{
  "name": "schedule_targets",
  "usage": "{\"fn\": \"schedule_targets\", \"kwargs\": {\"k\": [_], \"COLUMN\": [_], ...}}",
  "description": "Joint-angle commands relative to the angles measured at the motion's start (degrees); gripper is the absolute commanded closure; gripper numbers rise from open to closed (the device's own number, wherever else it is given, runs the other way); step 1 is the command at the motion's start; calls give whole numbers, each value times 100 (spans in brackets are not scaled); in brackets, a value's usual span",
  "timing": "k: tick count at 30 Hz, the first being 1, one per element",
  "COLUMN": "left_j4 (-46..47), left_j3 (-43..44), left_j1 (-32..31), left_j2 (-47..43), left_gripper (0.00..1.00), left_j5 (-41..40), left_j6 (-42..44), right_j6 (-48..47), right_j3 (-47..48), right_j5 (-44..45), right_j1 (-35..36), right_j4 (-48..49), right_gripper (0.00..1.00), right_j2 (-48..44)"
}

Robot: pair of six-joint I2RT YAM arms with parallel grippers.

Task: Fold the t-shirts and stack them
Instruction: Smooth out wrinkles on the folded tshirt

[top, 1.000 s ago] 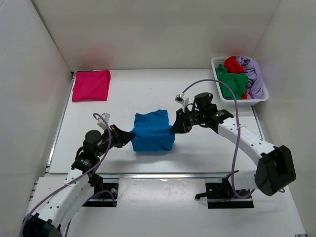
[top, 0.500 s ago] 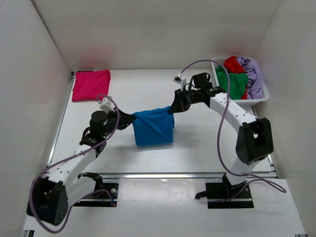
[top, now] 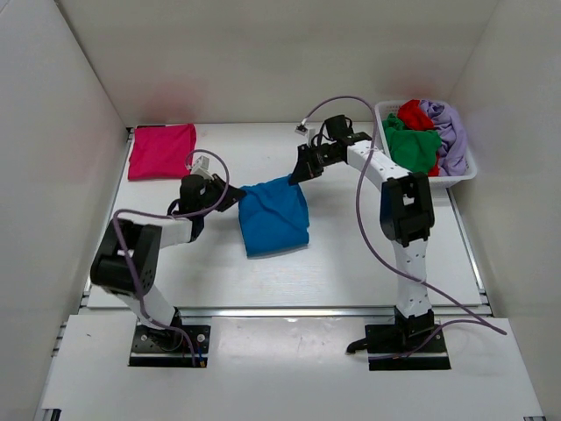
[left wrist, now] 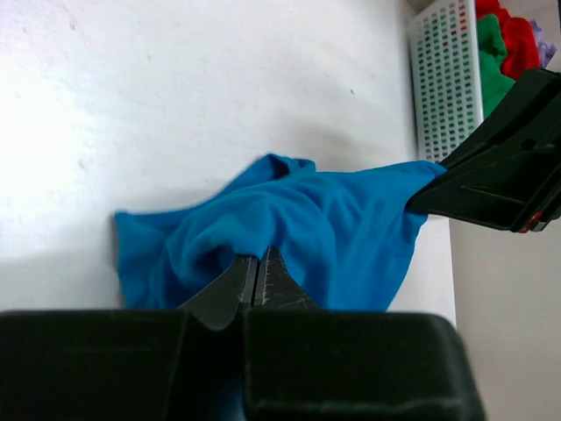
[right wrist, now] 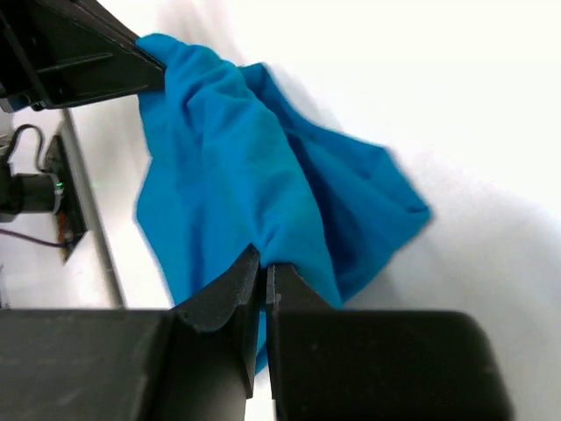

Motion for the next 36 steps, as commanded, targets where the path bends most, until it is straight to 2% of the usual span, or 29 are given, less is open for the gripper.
{"fn": "schedule_targets", "kwargs": {"k": [1,4,6,8,10,14,18,22,24,28,34,36], "left_j4": [986,1252,1295,1339,1270,839,252,-355,-732,-1375,-1569,-1674], "left_j3": [235,278,375,279,183,15,-99,67,147,-2,-494,-609], "left_j1": [93,93,84,163,172,278,418,576,490,164,-109,-153], "left_j2": [552,869,948,931,695,142,-360,-537,-572,-650,-914,-985], "left_gripper": [96,85,72,65,58,57,55,53,53,44,37,33], "left_j5": [235,129,33,-160,-468,-960,-1180,-857,-697,-653,-803,-873], "left_j6": [-325,-380,-362,-432,-397,-143,112,253,349,508,509,508], "right_j6": [-159,-168,-150,-72,-106,-177,-54,-71,-220,-124,210,262], "right_j3": [682,1149,1438,1693,2070,2248,2117,1652,1082,-246,-2064,-2417], "right_j5": [-155,38,196,398,731,1233,1751,2209,2280,2666,2772,2921], "right_j1": [-77,-86,-95,-103,-77,-16,28,107,151,380,345,345], "right_j4": [-188,-320,-303,-390,-557,-628,-646,-707,-647,-14,645,804], "right_gripper": [100,100,98,84,64,46,42,35,26,22,15,13], "right_j2": [425,821,1041,1191,1418,1323,981,550,208,-610,-1954,-2314]}}
